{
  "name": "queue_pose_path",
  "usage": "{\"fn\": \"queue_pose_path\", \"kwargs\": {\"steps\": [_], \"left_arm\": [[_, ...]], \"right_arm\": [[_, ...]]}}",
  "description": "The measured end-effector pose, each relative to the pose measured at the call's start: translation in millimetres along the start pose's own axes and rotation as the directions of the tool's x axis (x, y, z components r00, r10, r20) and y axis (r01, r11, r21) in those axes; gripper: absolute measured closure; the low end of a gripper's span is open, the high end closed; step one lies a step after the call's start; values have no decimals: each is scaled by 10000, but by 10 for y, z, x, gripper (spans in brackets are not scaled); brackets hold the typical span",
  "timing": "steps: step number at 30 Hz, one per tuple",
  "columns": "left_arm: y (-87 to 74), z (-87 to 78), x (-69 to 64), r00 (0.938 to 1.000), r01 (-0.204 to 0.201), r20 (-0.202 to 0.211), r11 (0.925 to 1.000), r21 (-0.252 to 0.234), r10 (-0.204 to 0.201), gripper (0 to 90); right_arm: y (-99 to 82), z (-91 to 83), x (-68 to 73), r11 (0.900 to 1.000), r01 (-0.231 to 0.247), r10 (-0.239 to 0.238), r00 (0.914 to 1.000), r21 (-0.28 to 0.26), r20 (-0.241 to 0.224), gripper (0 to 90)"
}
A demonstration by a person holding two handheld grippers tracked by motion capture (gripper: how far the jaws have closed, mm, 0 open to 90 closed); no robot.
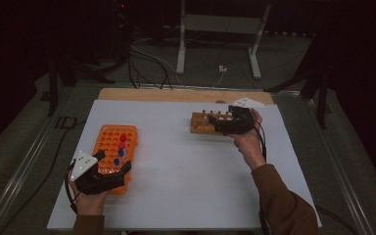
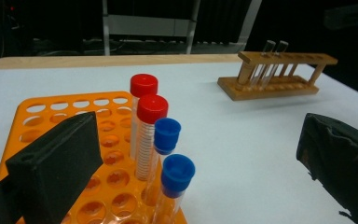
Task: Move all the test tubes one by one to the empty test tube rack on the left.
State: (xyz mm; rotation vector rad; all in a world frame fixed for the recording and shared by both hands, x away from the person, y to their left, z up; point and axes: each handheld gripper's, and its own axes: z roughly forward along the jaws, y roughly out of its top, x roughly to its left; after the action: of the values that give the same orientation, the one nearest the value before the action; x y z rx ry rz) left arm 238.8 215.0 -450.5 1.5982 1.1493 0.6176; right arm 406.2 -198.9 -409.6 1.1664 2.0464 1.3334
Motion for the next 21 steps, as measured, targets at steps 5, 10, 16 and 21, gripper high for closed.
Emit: {"fn": "queue_pose_path", "kwargs": {"steps": [5,10,16,21], "left_arm": [[9,14,-42,9999,-152,74,9999,-41,152,5],[9,10,-44,9999,-144,56,9999,-49,145,5],[8,7,-58,9998,-152,91,9999,-70,152,5],[6,12,-68,9998,-144,99,9999,-53,145,5]], "right_arm": [[-12,142,-103,9990,-387,380,9988,212,319,218],[-57,273,-169,9985,-198,150,9955,503,937,404],[-105,423,-226,9966,-374,297,9941,730,1041,550],[-154,533,-243,9945,-543,448,9934,891,1060,640]]}}
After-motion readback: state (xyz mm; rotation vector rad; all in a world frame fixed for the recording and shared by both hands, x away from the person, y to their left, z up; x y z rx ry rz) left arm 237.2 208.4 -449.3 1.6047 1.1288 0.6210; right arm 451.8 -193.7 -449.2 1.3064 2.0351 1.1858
